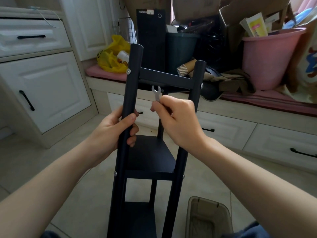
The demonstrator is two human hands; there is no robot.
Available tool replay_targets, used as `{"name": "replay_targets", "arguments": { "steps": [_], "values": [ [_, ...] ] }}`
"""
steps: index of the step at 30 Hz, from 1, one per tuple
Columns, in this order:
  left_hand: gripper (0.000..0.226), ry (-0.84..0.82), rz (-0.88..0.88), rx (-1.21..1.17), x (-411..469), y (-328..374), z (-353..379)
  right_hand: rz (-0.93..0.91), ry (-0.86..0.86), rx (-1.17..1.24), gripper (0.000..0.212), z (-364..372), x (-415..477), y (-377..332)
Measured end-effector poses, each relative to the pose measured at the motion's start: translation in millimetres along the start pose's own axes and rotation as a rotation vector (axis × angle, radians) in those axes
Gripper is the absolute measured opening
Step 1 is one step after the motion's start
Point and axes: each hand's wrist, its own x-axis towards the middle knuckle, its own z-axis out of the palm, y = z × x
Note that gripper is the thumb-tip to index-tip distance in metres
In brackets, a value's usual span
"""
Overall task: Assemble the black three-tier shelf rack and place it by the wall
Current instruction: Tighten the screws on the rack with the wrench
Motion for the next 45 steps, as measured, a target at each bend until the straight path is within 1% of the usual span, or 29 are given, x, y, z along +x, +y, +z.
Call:
{"name": "replay_targets", "arguments": {
  "steps": [7, 10, 12, 14, 17, 22, 25, 27, 31, 33, 38, 40, 42, 45],
  "values": [
    [0.027, -0.007, -0.015, -0.05, 0.2, 0.5, 1.9, 0.063, 0.062, -0.121, 0.024, -31.9, -7.8, 12.7],
    [0.026, 0.002, -0.019, -0.076, 1.2, 0.7, 1.5, 0.135, 0.112, -0.165, 0.026, -40.5, -9.0, 18.6],
    [0.028, 0.005, -0.023, -0.096, 2.0, 0.3, 0.1, 0.221, 0.174, -0.165, 0.026, -44.4, -8.8, 20.5],
    [0.03, 0.0, -0.029, -0.12, 2.7, 0.2, -1.3, 0.358, 0.213, -0.066, 0.023, -45.9, -8.2, 20.5],
    [0.031, -0.015, -0.029, -0.148, 3.1, 0.2, -2.9, 0.543, 0.161, 0.136, 0.016, -44.5, -5.1, 19.4],
    [0.031, -0.01, -0.032, -0.165, 3.5, 0.5, -2.1, 0.662, 0.06, 0.413, 0.022, -42.6, 1.2, 20.7],
    [0.032, 0.0, -0.034, -0.141, 2.3, 0.4, -2.8, 0.678, 0.064, 0.513, 0.027, -40.0, 3.6, 20.9],
    [0.033, 0.042, -0.021, -0.095, 2.2, 0.0, -4.3, 0.68, 0.08, 0.536, 0.028, -37.6, 5.0, 20.5],
    [0.028, 0.233, 0.05, 0.053, 5.3, -1.7, -10.4, 0.678, 0.069, 0.53, 0.028, -33.1, 5.6, 17.9],
    [0.028, 0.334, 0.092, 0.122, 6.7, -1.1, -14.2, 0.665, 0.052, 0.519, 0.025, -30.9, 5.8, 16.0],
    [0.05, 0.553, 0.24, 0.42, 3.9, 3.4, -19.4, 0.629, 0.002, 0.502, 0.019, -22.9, 7.7, 10.7],
    [0.05, 0.592, 0.338, 0.475, 0.9, 5.8, -17.8, 0.622, -0.017, 0.517, 0.018, -20.6, 9.4, 7.6],
    [0.045, 0.614, 0.417, 0.55, -2.0, 7.7, -14.2, 0.613, -0.039, 0.537, 0.017, -19.1, 10.9, 4.3],
    [0.028, 0.558, 0.437, 0.564, -6.4, 7.0, -5.6, 0.582, -0.067, 0.542, 0.019, -15.0, 11.9, -1.7]
  ]
}}
